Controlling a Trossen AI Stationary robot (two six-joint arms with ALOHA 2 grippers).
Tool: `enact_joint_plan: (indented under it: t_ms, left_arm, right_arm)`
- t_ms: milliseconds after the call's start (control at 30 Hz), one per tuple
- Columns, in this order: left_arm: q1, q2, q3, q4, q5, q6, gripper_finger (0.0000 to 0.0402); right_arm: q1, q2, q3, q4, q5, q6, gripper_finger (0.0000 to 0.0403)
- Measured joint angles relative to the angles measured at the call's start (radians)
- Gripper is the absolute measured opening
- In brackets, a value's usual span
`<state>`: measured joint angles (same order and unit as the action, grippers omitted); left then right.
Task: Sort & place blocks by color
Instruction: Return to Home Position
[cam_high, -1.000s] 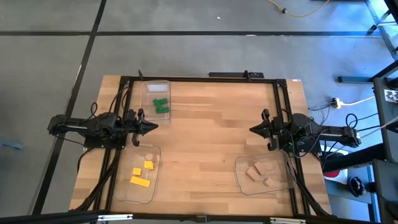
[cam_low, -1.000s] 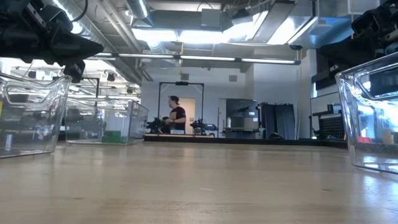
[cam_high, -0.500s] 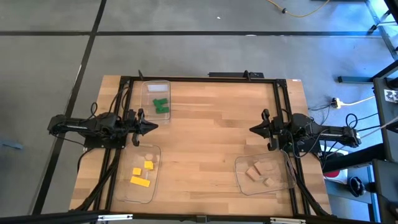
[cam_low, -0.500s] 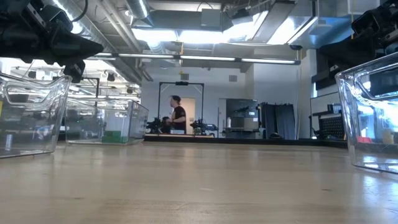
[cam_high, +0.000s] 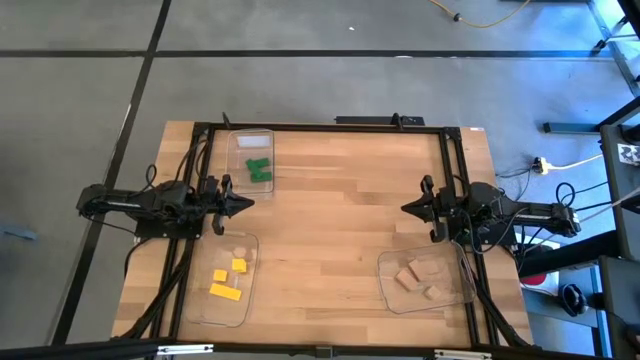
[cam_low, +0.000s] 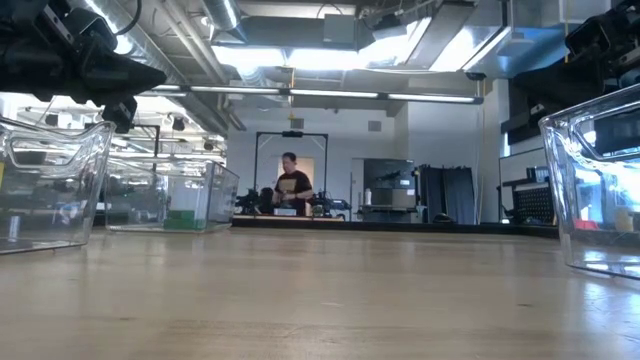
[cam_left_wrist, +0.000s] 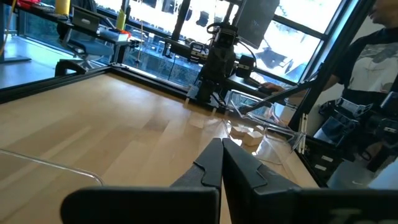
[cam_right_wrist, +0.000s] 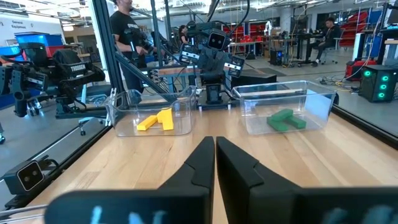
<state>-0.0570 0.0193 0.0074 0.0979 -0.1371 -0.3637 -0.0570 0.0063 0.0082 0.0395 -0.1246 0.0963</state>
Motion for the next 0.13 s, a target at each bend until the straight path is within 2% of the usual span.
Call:
enact_joint_plan:
  t_ms: [133]
  left_arm:
    - [0.0, 0.0, 0.0, 0.0, 0.0, 0.0, 0.0]
  right_arm:
    - [0.0, 0.0, 0.0, 0.0, 0.0, 0.0, 0.002]
